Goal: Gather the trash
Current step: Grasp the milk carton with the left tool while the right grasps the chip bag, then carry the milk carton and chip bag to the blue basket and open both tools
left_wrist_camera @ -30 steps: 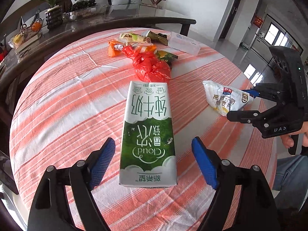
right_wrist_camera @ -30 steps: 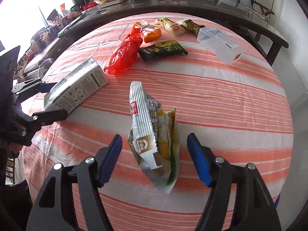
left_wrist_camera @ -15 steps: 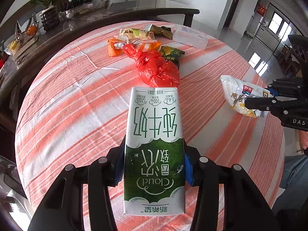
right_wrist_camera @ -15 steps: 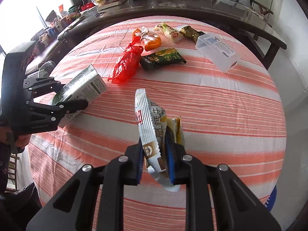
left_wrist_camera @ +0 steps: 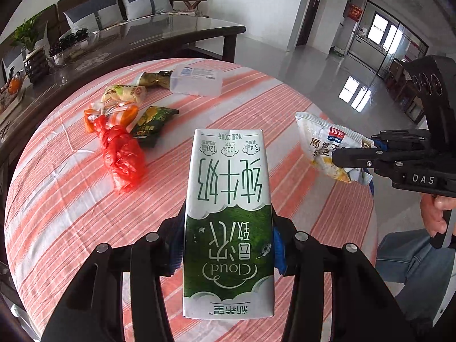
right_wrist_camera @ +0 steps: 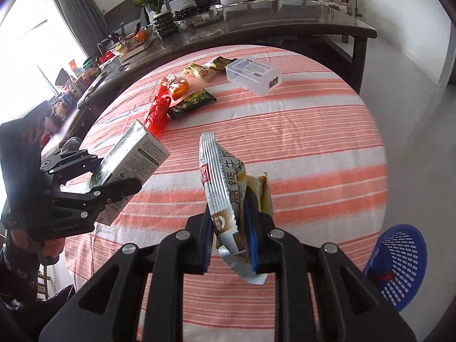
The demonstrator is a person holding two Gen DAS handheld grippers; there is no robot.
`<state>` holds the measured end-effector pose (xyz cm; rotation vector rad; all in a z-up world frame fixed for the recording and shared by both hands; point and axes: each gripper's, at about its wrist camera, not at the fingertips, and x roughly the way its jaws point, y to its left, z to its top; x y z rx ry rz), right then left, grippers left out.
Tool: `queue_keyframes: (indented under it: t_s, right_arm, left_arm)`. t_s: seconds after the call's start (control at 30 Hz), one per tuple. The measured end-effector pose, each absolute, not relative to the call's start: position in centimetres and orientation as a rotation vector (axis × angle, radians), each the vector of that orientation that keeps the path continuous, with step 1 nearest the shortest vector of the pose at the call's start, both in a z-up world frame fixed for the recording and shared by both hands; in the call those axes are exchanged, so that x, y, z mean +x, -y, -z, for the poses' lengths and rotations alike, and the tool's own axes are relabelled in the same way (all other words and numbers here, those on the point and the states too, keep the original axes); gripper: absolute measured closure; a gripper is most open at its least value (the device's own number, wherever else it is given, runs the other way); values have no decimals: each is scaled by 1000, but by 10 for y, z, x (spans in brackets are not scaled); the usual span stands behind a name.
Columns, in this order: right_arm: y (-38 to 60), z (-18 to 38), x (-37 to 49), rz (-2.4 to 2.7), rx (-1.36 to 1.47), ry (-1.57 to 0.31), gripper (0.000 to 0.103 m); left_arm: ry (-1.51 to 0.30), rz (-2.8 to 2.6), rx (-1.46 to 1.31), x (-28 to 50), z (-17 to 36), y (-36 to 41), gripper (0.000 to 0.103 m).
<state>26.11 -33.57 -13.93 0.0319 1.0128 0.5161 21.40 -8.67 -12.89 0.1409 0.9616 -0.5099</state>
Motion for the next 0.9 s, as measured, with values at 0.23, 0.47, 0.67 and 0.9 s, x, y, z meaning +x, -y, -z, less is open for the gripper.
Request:
queue_keyframes:
  t_s: [0.23, 0.47, 0.67, 0.9]
  right_arm:
    - [402, 130, 243, -447, 120, -958, 84]
    - [471, 129, 229, -333, 184, -926, 84]
    - [541, 143, 221, -209, 246, -928, 84]
    - [634, 181, 221, -18, 316, -973, 84]
  left_arm:
    - [-908, 559, 219, 203, 117, 168, 55]
    - [-851, 641, 312, 187, 107, 248, 55]
    - [-845, 723, 355, 182, 110, 314, 55]
    - [-920, 870, 315, 194, 134, 401, 55]
